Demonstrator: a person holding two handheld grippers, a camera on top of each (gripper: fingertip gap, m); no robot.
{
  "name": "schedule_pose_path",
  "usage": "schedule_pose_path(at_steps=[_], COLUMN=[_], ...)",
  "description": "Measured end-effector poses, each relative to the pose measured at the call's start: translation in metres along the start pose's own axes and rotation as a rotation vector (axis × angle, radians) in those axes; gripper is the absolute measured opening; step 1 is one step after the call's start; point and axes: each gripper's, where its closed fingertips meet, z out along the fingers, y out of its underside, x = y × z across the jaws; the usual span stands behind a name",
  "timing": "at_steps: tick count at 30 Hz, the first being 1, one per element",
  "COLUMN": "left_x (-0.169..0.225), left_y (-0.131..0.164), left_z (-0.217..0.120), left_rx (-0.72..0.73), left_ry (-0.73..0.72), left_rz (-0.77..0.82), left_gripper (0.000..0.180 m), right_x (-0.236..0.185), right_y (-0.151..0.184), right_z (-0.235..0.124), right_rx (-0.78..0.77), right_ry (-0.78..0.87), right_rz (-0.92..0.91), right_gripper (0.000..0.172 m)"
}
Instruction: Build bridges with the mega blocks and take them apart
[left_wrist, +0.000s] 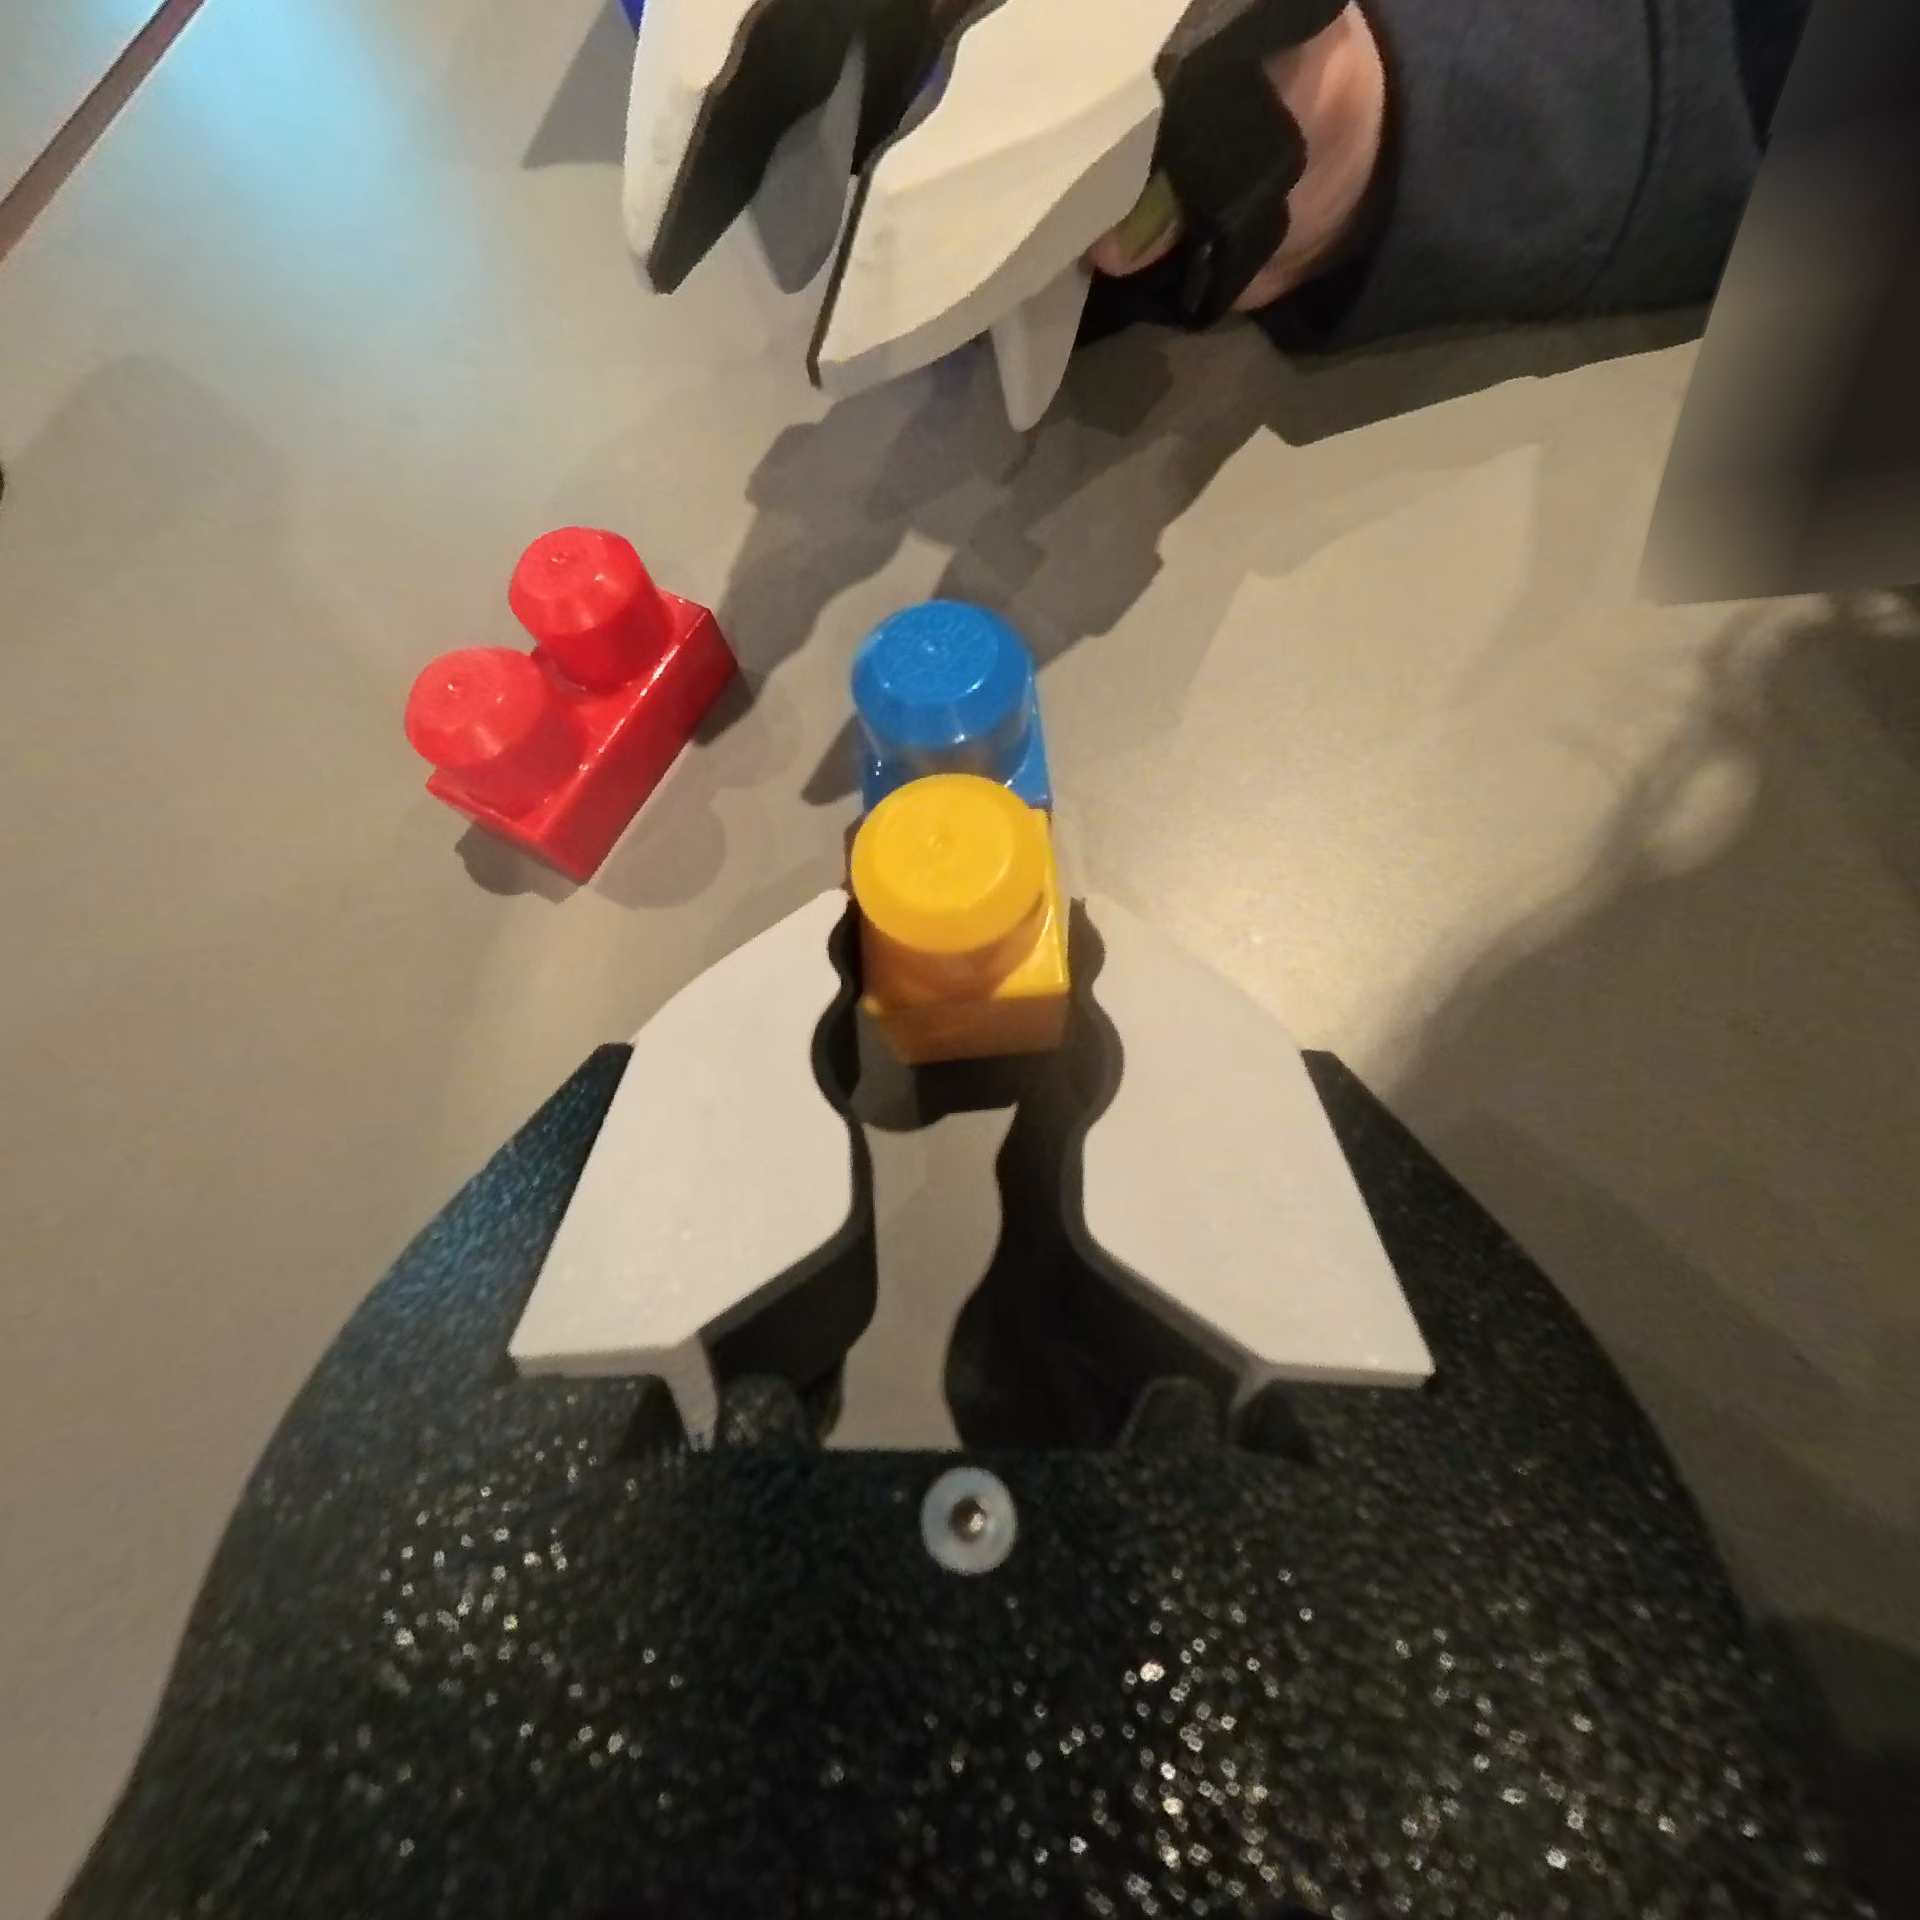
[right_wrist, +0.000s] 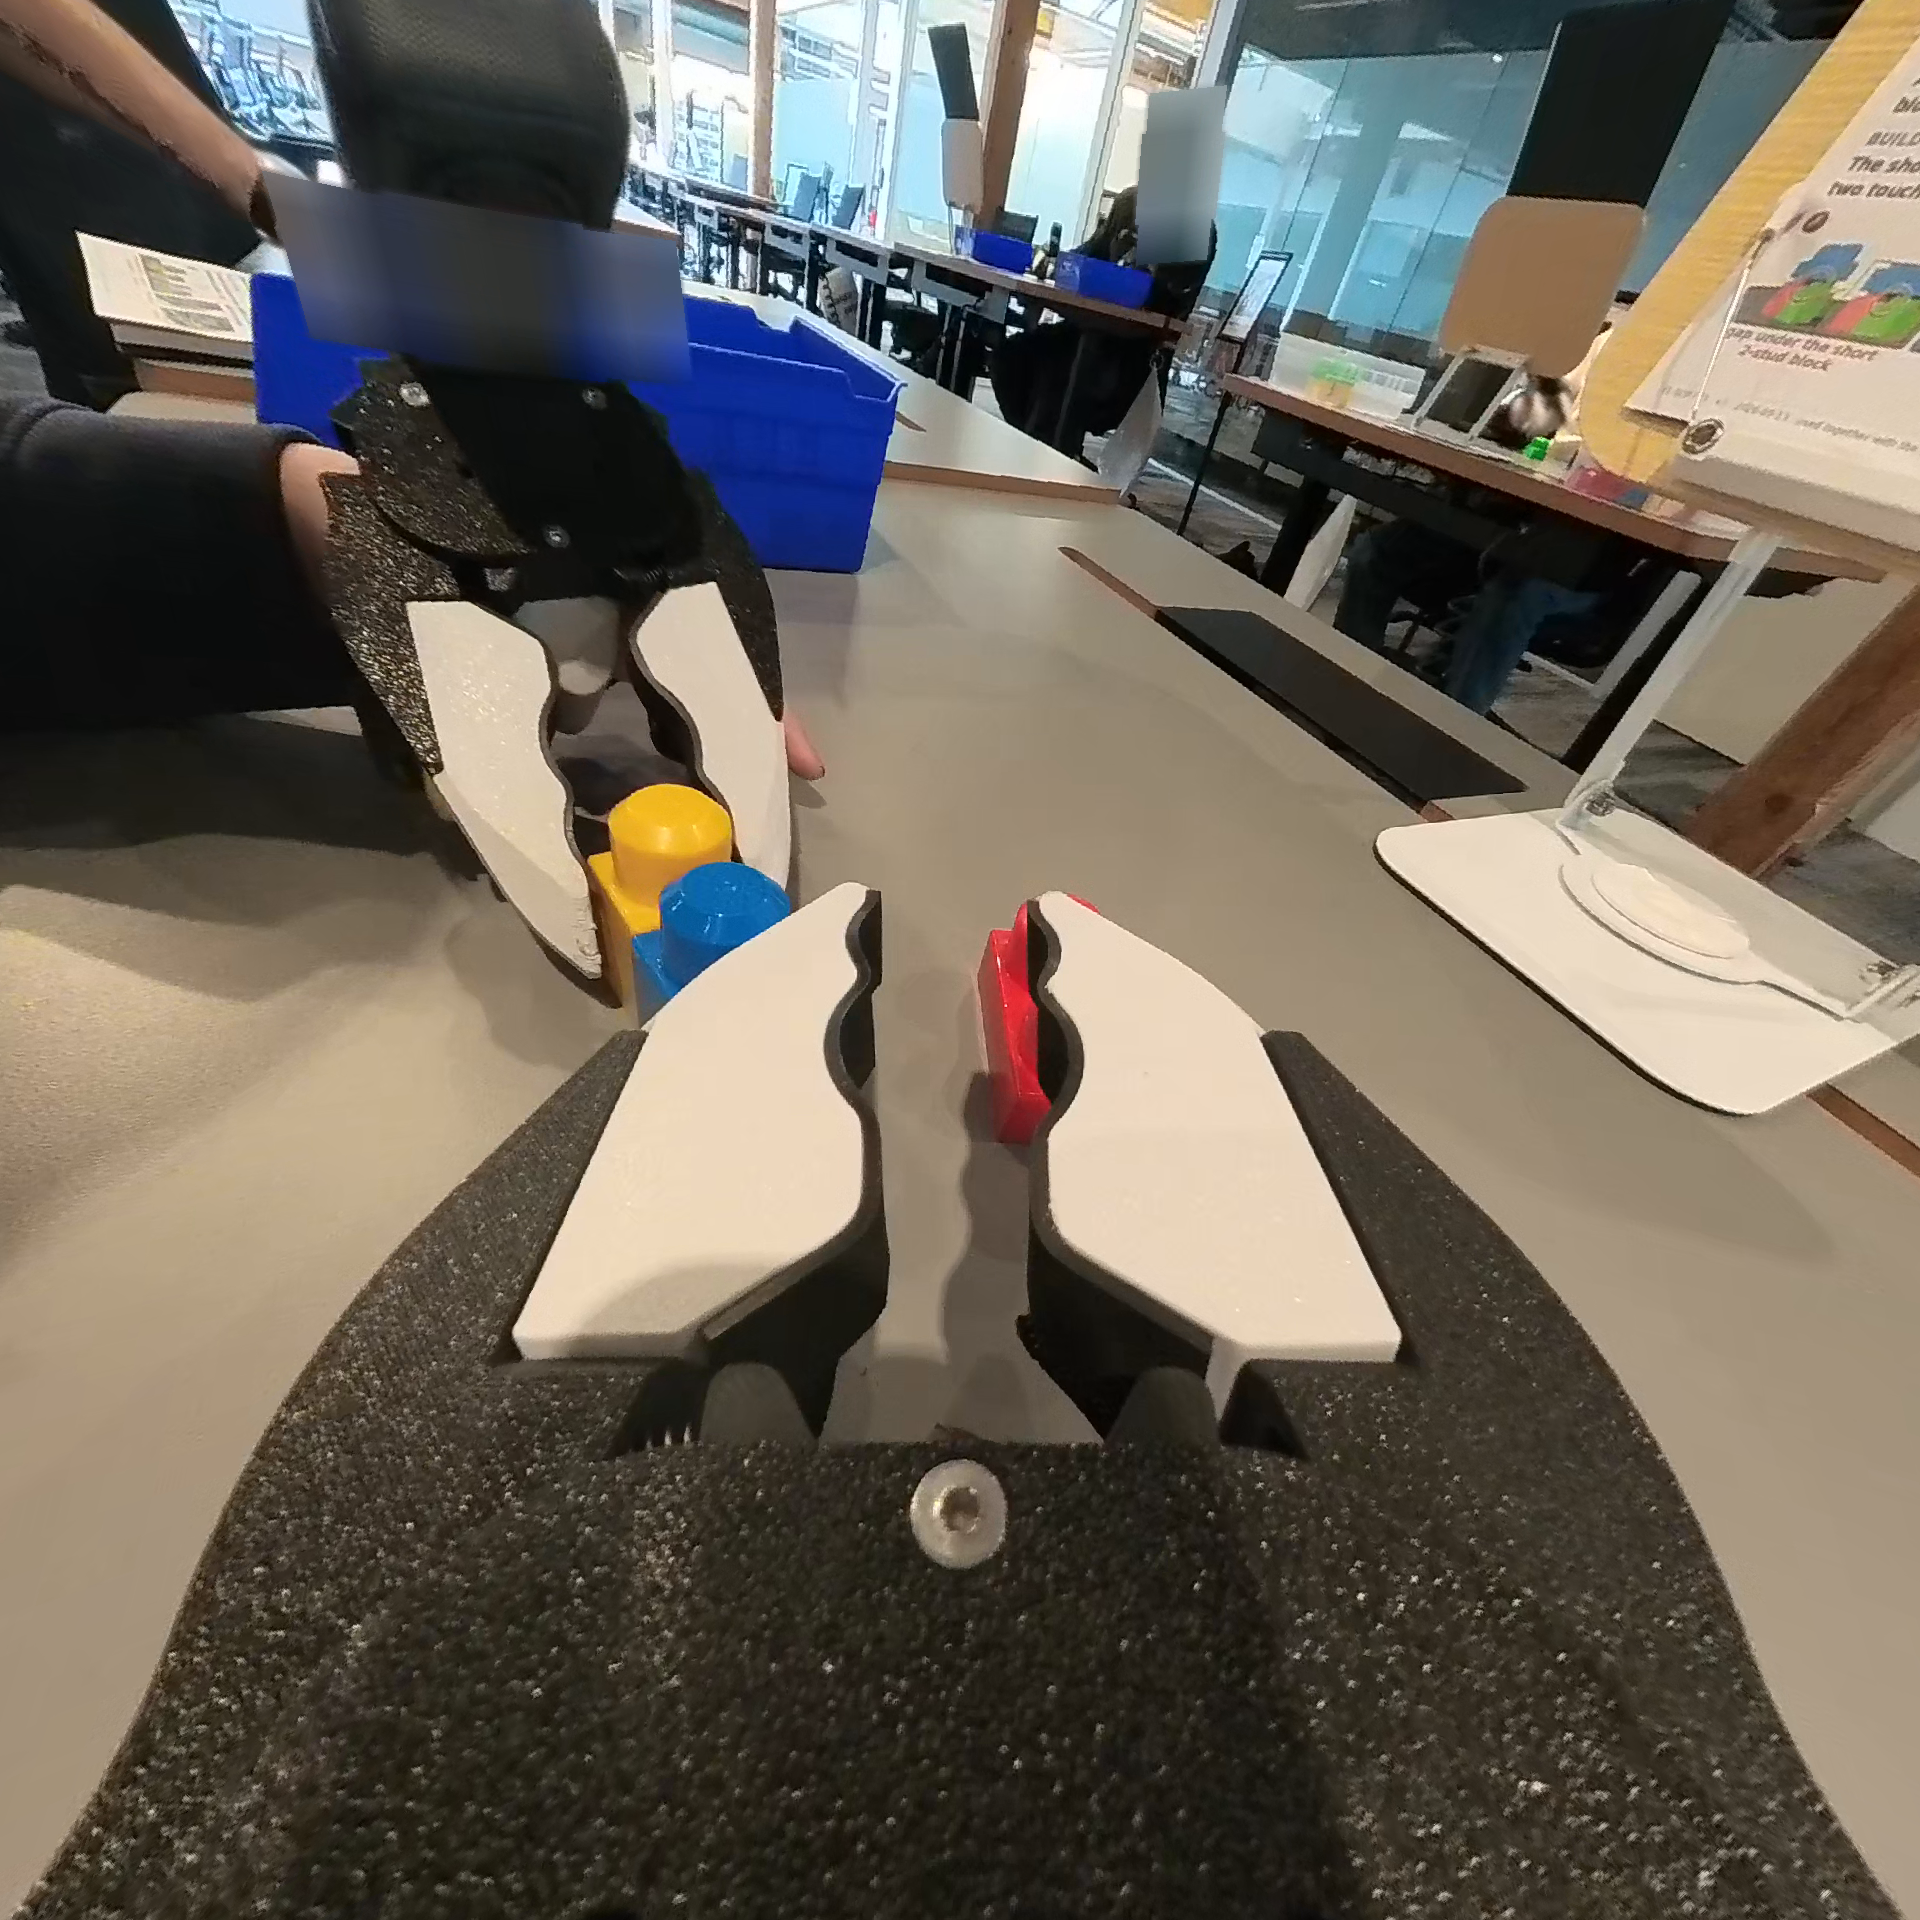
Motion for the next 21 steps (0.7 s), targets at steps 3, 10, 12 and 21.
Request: schedule_pose_path(at_steps=[3,10,12,21], left_x=[0.000,-0.002,-0.003,-0.002], left_y=[0.000,-0.012,-0.007,-0.005], left_z=[0.000,0.004,0.008,0.020], left_rx=[0.002,0.053,0.017,-0.012], left_ry=[0.004,0.010,0.013,0.018], left_rz=[0.002,-0.023,-0.021,-0.022], left_gripper=[0.037,0.058,0.057,0.049], right_x=[0.000,0.000,0.000,0.000], right_y=[0.000,0.000,0.000,0.000], right_z=[0.000,0.000,0.000,0.000], right_rx=[0.001,0.001,0.002,0.002], right_ry=[0.000,0.000,0.000,0.000], right_rz=[0.001,0.000,0.001,0.002], right_gripper=[0.026,0.026,0.026,0.026])
